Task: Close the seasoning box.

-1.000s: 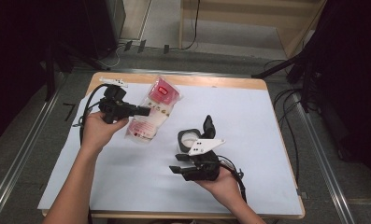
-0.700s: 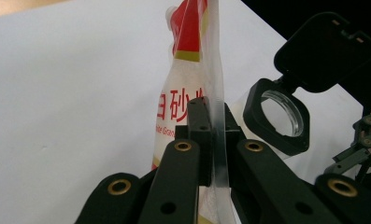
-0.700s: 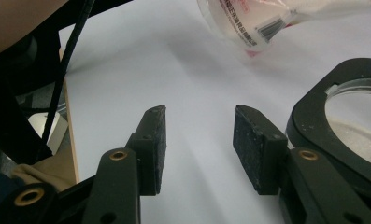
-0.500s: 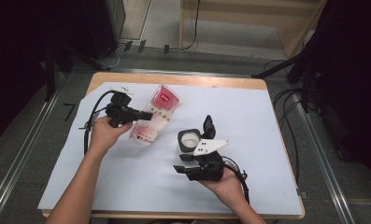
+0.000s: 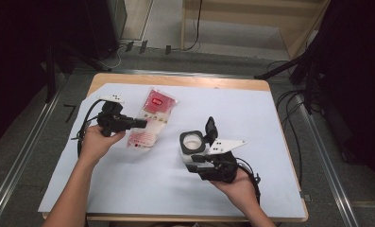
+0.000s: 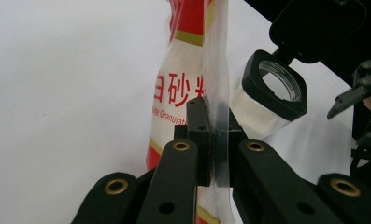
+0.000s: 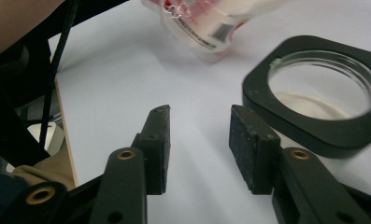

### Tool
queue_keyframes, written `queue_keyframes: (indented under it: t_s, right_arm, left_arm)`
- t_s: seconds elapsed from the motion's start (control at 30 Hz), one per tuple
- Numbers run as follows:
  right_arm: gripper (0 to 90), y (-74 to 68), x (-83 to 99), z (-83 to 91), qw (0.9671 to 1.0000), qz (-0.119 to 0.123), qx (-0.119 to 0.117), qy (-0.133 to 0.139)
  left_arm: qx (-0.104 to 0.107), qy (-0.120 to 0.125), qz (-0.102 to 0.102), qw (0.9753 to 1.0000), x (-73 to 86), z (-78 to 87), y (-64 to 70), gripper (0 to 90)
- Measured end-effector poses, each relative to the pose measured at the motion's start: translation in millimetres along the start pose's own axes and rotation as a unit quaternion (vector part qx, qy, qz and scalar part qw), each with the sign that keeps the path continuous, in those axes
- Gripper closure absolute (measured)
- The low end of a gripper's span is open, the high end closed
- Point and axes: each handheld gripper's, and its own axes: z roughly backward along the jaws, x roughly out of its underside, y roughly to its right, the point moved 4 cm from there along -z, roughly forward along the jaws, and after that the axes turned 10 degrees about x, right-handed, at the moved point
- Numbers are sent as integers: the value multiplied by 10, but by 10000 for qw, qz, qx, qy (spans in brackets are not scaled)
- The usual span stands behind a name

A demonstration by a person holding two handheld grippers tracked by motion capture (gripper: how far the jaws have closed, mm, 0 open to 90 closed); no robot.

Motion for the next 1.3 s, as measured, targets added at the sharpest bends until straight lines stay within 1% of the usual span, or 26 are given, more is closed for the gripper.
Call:
queue_keyframes:
  t_s: [0.07,0.17,0.2,0.27,0.33,0.43,0.47,0.5,0.6,0.7,0.8,0.83,0.87,0.97,1.03,1.1,1.13,1.23,1.3]
  right_arm:
    - [634,32,21,25,10000,-40,27,-39]
    - [660,64,41,40,9999,-23,81,-86]
    - [672,75,43,37,9999,-13,78,-84]
    - [695,88,49,35,9999,-11,83,-129]
    - [717,100,57,31,9996,67,215,-168]
    - [738,118,63,26,9995,-13,217,-209]
    - [747,127,63,26,9995,-28,213,-211]
    - [754,134,62,27,9995,-42,207,-215]
    - [767,166,54,26,9995,-86,189,-217]
    - [778,195,50,23,9994,-57,224,-256]
    - [790,221,46,14,9993,-76,227,-283]
    - [793,227,44,11,9993,-82,220,-297]
    - [795,232,41,5,9994,-57,210,-285]
    - [795,235,37,-9,9993,-51,191,-308]
    - [794,246,33,-10,9993,-47,210,-308]
    - [794,259,33,-7,9992,-51,221,-314]
    - [794,265,36,-7,9992,-43,229,-328]
    - [795,271,45,-12,9990,-6,272,-367]
    - [798,266,45,-13,9989,7,274,-369]
  left_arm:
    - [-4,2,-35,10000,43,48,-3,890]
    - [32,13,-83,10000,110,100,2,886]
    - [59,-6,-66,10000,128,115,8,884]
    - [52,-7,-149,9999,169,144,21,884]
    - [73,-11,-156,9999,210,162,30,883]
    - [60,-30,-226,9997,268,198,55,881]
    - [80,-49,-219,9997,287,205,65,880]
    - [64,-39,-275,9996,315,213,73,877]
    - [81,-24,-216,9997,410,259,92,865]
    - [39,-23,-171,9998,499,305,94,854]
    - [74,8,-116,9999,554,334,101,835]
    - [39,-16,-151,9999,565,341,101,841]
    - [50,-7,-167,9998,576,340,104,847]
    - [132,8,-174,9998,612,346,117,841]
    - [138,-64,-300,9994,643,356,131,839]
    - [123,-82,-343,9993,689,370,142,829]
    - [102,-48,-248,9996,703,377,142,808]
    - [123,-25,-166,9998,720,403,129,762]
    - [145,18,-165,9998,724,410,134,751]
